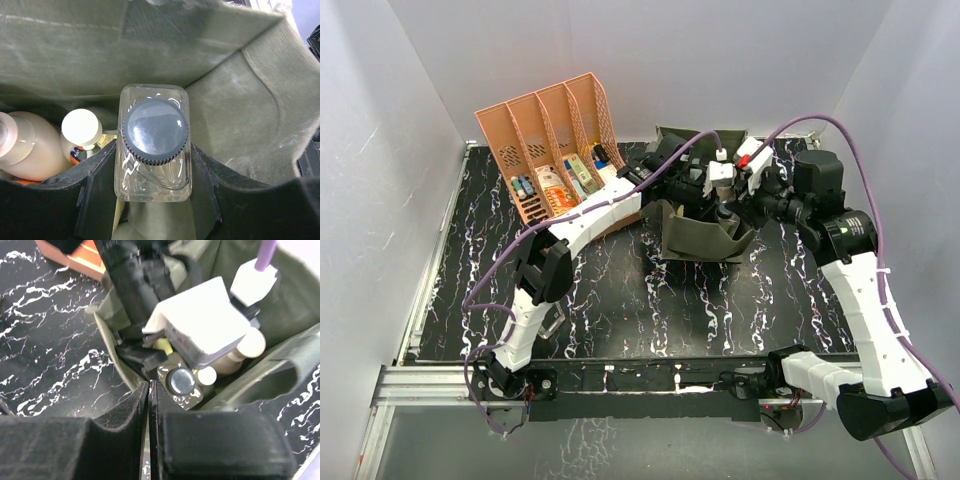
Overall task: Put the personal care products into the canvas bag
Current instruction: Place the care product in the canvas bag.
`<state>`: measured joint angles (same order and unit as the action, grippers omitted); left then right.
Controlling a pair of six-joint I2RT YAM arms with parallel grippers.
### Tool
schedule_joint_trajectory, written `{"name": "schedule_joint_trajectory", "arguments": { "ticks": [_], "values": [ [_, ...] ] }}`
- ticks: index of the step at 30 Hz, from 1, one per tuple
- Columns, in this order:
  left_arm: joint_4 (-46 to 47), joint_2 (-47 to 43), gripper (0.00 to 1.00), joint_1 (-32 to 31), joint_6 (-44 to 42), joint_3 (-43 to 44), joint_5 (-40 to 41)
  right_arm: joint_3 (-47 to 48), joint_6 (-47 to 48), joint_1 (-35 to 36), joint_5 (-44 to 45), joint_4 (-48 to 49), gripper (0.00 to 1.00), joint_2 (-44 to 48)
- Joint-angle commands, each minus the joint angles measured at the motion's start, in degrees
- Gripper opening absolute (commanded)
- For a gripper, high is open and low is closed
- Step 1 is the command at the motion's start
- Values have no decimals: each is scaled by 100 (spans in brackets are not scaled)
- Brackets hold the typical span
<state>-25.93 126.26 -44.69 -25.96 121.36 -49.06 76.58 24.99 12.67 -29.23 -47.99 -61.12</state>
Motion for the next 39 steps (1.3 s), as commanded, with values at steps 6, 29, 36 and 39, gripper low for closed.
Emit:
{"name": "schedule_joint_trajectory", "arguments": {
  "ticks": [6, 29, 36, 39],
  "values": [
    [1019, -253, 0, -238, 989, -515, -1032, 654, -76, 19, -163, 255, 8, 6],
    [1375, -599, 0, -14, 1264, -841, -746, 176, 1239, 24, -383, -1591, 72, -19],
    [1328, -620, 0, -40, 1274, -881, -730, -261, 1380, 63, 3, -1259, 71, -155],
    [1349, -627, 0, -49, 1309, -898, -726, -436, 1375, 130, 129, -976, 69, -137]
  ]
}}
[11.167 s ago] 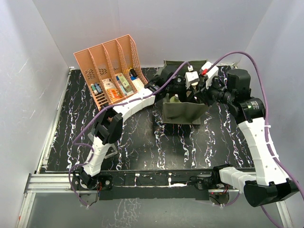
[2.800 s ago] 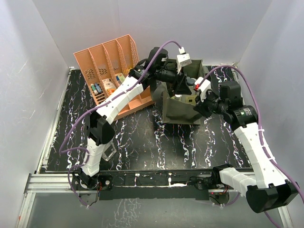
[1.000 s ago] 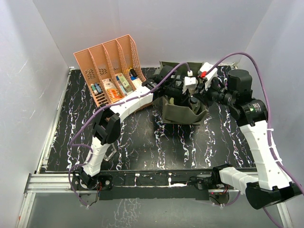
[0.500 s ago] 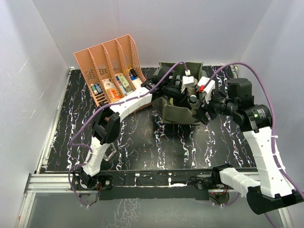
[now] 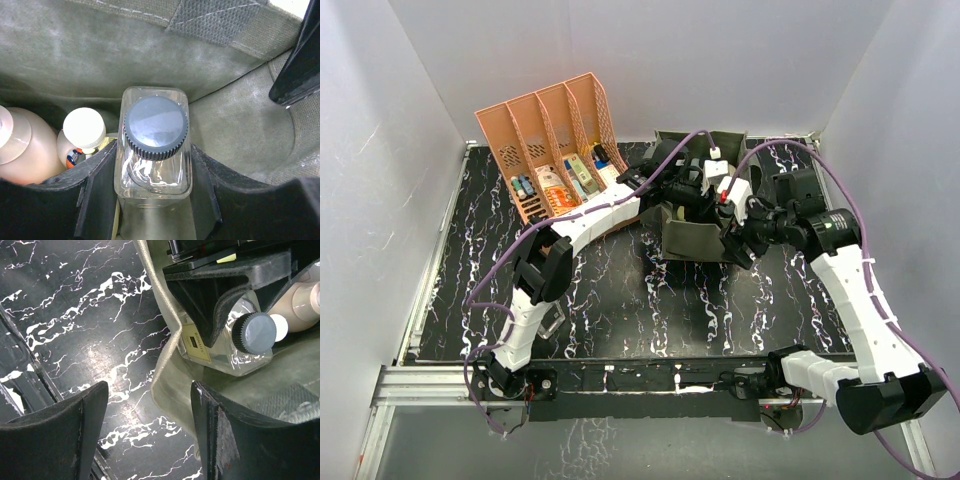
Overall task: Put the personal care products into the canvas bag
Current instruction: Place the care product in the canvas bag.
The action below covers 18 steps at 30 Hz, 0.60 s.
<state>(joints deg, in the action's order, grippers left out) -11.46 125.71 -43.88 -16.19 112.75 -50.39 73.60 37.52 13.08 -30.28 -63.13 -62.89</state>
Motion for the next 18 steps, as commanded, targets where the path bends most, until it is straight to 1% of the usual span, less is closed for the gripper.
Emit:
{"name": "schedule_joint_trajectory", "arguments": {
  "ticks": [1, 5, 7, 8, 11, 12, 18],
  "values": [
    [-82, -569, 0, -130, 369, -42, -595, -202, 131, 122, 261, 608, 67, 45],
    [-54, -555, 0, -130, 406, -49, -603, -440, 133, 360, 401, 806, 59, 66],
    [-48, -547, 0, -143, 408, -47, -603, -495, 85, 461, 506, 896, 52, 92],
    [-55, -534, 0, -146, 398, -45, -608, -519, 58, 493, 559, 940, 46, 103],
    [-79, -514, 0, -164, 376, -42, -644, -446, 14, 524, 629, 1009, 15, 95],
    [-90, -498, 0, -165, 385, -34, -666, -367, -16, 528, 657, 1021, 9, 90],
    [-78, -469, 0, -165, 322, 15, -775, 444, -124, 529, 354, 878, 8, 116]
  ]
}}
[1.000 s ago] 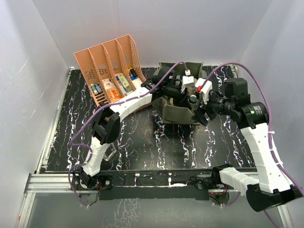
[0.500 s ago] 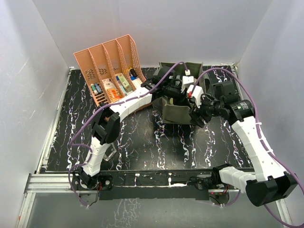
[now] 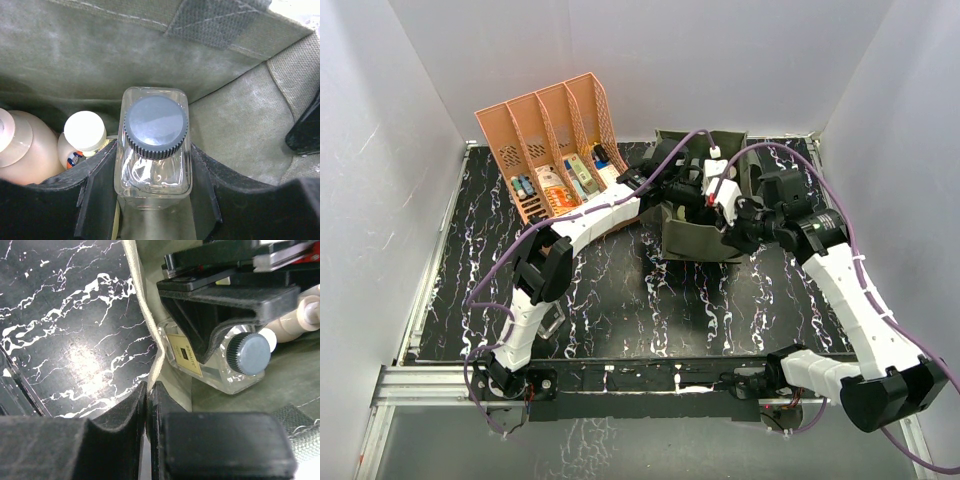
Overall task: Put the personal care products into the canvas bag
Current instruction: Place the care product in the canvas bag.
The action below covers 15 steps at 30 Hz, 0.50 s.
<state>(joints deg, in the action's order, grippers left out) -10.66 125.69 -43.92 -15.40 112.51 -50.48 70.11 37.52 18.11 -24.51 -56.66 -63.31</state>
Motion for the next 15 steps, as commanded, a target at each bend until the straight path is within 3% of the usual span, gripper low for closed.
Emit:
{"name": "schedule_joint_trajectory", "arguments": {
  "ticks": [1, 13, 15],
  "values": [
    [-149, -468, 0, -161, 219, 35, -774, 904, -173, 26, -248, 240, 8, 177],
    [35, -481, 0, -196, 222, -45, -890, 1856, -74, 26, -339, -438, 8, -227],
    [42, -491, 0, -196, 229, -52, -860, 1803, 84, 26, -442, -636, 16, -182]
  ]
}}
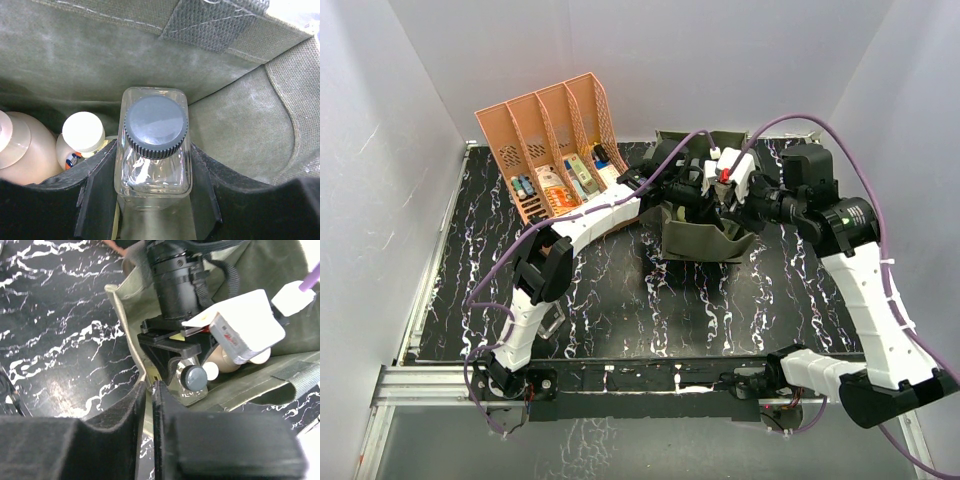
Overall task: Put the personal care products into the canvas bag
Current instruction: Place the care product in the canvas bag.
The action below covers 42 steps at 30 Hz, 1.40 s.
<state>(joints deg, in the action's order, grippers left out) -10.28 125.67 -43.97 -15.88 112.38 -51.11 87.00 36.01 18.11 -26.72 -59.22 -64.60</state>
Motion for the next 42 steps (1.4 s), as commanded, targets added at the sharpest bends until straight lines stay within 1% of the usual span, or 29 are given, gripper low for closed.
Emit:
{"name": "schedule_joint_trajectory", "arguments": {
  "ticks": [1, 2, 5, 6, 9, 15, 18, 19, 21, 23, 25, 26, 27, 33, 42],
  "values": [
    [39, -485, 0, -191, 309, -51, -795, 39, 244, 26, -256, -425, 26, -21],
    [99, -488, 0, -191, 378, -69, -791, -49, 222, 26, -258, -438, 35, 9],
    [246, -491, 0, -191, 570, -122, -778, -366, 113, 26, -227, -420, 56, 87],
    [253, -496, 0, -190, 576, -128, -772, -467, 102, 26, -224, -401, 60, 118],
    [227, -513, 0, -189, 585, -147, -745, -825, 48, 26, -184, -270, 65, 257],
    [302, -550, 0, -189, 631, -253, -712, -1521, -24, 40, 93, 183, 67, 204],
    [292, -569, 0, -191, 654, -284, -682, -1736, -15, 126, 237, 524, 65, 133],
    [290, -569, 0, -191, 646, -298, -669, -1785, -15, 176, 294, 596, 62, 89],
    [269, -582, 0, -191, 621, -333, -656, -1839, -44, 295, 480, 738, 54, -3],
    [249, -580, 0, -191, 612, -342, -654, -1846, -95, 403, 708, 844, 40, -74],
    [221, -571, 0, -191, 605, -353, -662, -1827, -108, 446, 847, 925, 20, -74],
    [208, -563, 0, -191, 602, -352, -682, -1808, -100, 455, 901, 960, 11, -48],
    [191, -547, 0, -191, 590, -354, -698, -1792, -104, 455, 954, 1002, 8, -12],
    [219, -496, 0, -190, 556, -334, -821, -1194, 68, 457, 849, 784, 8, 96],
    [-96, -358, 0, -199, 242, -176, -1157, 277, 115, 456, 957, -17, 8, -561]
  ]
}}
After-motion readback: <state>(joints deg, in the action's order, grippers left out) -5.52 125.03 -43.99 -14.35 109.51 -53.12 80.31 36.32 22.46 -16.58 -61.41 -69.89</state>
